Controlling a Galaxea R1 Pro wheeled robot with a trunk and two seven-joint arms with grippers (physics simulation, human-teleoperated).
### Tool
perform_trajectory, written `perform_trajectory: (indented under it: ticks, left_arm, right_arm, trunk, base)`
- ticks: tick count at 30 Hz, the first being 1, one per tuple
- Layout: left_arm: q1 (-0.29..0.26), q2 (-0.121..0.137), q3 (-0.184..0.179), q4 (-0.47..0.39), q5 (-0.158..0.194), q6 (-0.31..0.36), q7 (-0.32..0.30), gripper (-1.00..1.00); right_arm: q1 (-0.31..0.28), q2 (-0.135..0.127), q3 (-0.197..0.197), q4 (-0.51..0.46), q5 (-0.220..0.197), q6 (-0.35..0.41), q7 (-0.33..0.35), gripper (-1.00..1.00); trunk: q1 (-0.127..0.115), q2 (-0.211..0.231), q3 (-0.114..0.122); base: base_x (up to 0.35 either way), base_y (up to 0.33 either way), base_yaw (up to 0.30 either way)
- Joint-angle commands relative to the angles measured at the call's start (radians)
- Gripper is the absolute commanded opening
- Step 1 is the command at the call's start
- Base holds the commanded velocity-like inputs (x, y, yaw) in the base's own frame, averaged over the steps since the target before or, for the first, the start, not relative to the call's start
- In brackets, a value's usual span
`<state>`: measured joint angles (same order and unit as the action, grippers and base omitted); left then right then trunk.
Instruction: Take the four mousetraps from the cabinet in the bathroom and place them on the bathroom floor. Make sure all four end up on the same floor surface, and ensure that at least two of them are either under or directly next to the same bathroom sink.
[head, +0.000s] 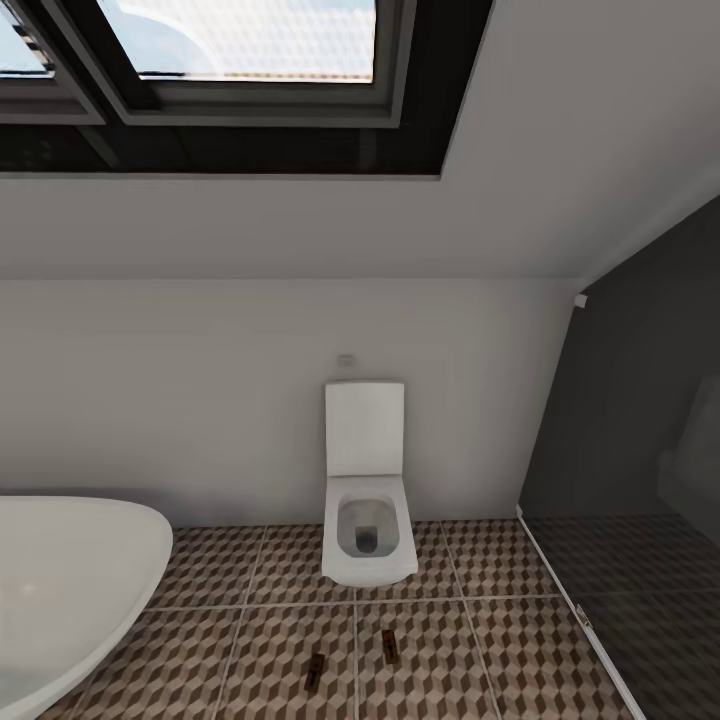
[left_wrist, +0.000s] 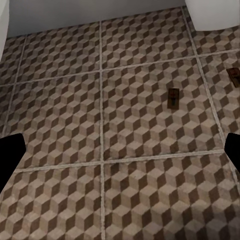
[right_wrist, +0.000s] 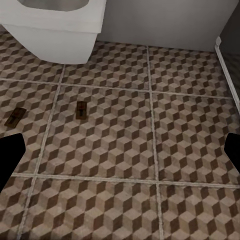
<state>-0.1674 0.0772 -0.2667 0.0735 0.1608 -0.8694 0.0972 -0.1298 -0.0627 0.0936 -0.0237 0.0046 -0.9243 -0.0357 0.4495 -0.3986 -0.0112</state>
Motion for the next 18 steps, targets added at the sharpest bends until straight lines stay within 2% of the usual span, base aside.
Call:
perform_trajectory:
  ticks: [1,18]
  left_arm:
    - [-0.001,-0.001,-0.009,0.003,0.005,-0.005,0.004,1.00]
    - [-0.001,-0.001,-0.009,0.003,0.005,-0.004,0.004,1.00]
  right_arm:
    - [-0.001,0.000,0.006,0.001,0.000,-0.002,-0.004,1.00]
    - [-0.001,0.000,0.006,0.001,0.000,-0.002,-0.004,1.00]
  trunk:
    - [0.000,-0.001,-0.001]
    - [0.000,-0.001,-0.001]
  base:
    - [0.000,0.000,0.000]
    - [0.000,0.000,0.000]
